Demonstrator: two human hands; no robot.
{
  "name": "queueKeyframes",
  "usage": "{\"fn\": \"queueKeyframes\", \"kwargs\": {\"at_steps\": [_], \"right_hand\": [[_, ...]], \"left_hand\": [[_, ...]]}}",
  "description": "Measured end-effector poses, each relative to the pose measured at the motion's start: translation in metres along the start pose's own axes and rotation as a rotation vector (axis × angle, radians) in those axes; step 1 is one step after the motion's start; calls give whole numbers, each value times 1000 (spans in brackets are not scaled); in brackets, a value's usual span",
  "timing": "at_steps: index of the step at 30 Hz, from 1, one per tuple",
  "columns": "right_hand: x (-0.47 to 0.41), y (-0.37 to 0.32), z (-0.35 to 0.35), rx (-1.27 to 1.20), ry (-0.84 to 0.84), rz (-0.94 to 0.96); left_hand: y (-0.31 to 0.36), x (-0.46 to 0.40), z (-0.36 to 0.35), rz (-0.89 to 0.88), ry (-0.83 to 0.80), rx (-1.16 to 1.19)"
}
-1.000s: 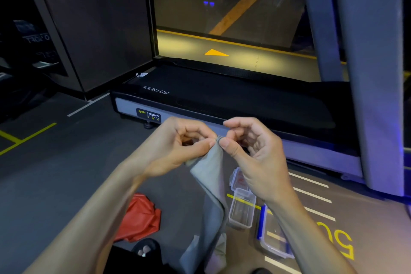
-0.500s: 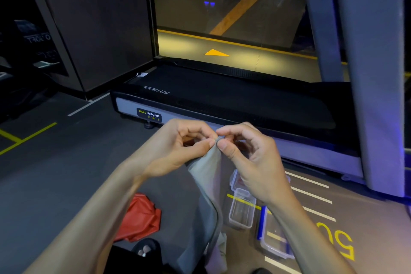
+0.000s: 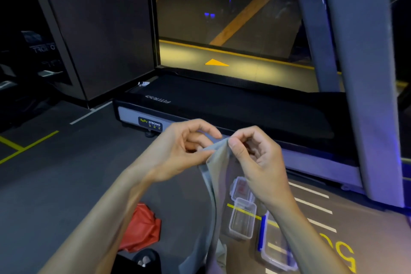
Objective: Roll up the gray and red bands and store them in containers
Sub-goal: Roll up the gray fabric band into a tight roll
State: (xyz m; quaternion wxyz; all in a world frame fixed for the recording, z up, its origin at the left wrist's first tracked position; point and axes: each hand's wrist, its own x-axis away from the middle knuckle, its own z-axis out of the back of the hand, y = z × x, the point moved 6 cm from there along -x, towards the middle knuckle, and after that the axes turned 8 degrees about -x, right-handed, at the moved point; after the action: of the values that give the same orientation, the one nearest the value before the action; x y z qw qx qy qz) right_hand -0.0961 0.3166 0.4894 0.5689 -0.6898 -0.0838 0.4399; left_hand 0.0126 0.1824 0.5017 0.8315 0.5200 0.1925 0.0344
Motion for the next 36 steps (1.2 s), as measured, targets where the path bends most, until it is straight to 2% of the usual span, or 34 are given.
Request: {"fn": "queueKeyframes", "kwargs": {"at_steps": [6, 18, 30, 36], "right_hand": [[-17, -42, 3, 56, 84, 107], [-33, -163, -5, 207, 212, 278], [-46, -216, -5, 200, 206, 241], [-83, -278, 1, 137, 191, 264]], "left_hand": [[44, -2, 15, -113, 156, -29], [166, 24, 56, -250, 201, -261], [217, 26, 88, -232, 375, -449], [281, 2, 116, -352, 345, -429]]}}
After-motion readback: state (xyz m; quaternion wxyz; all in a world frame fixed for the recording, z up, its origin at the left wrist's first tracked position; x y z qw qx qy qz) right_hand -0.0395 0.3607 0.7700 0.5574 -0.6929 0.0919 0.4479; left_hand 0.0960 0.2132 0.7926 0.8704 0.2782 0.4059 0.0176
